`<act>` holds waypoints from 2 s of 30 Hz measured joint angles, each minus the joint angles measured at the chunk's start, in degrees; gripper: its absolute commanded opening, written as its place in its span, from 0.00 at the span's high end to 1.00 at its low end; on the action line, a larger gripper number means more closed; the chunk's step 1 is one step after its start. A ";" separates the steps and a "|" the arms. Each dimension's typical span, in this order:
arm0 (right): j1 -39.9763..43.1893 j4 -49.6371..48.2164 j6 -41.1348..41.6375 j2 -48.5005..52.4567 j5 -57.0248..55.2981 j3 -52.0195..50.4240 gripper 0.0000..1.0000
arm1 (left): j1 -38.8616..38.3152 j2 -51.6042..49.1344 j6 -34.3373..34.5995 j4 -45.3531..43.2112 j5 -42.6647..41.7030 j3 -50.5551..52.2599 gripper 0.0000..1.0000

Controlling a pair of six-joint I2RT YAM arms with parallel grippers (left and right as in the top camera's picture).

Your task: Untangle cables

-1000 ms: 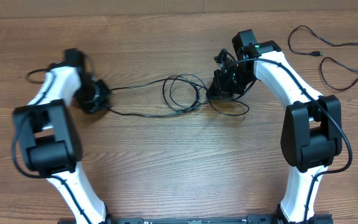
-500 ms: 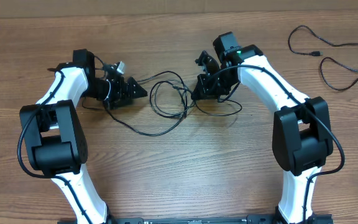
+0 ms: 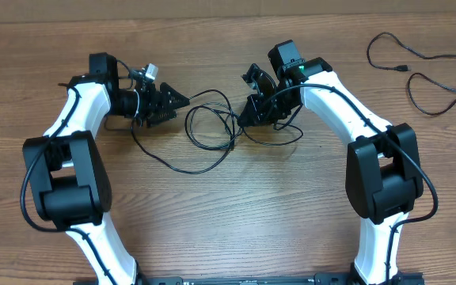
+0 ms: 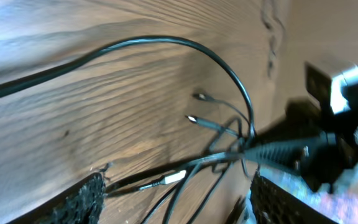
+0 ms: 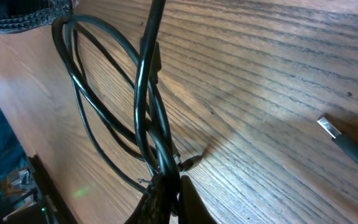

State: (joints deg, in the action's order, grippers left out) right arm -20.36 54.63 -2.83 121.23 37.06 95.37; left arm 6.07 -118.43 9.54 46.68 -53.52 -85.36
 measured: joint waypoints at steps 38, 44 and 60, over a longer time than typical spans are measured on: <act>-0.11 0.55 3.26 0.00 -3.17 -0.02 0.79 | -22.47 0.11 42.49 -4.94 22.32 -1.79 0.56; 0.02 5.16 10.95 0.00 -12.57 -1.14 0.76 | -23.85 0.11 42.51 -2.67 25.59 -1.79 0.56; -3.58 -3.30 25.35 -0.11 -11.74 -11.15 0.77 | -24.57 0.11 31.21 0.09 37.33 2.51 0.95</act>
State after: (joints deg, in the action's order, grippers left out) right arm -23.94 51.33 22.52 121.12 25.32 84.23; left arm -18.50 -118.32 40.75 46.76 -16.19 -82.85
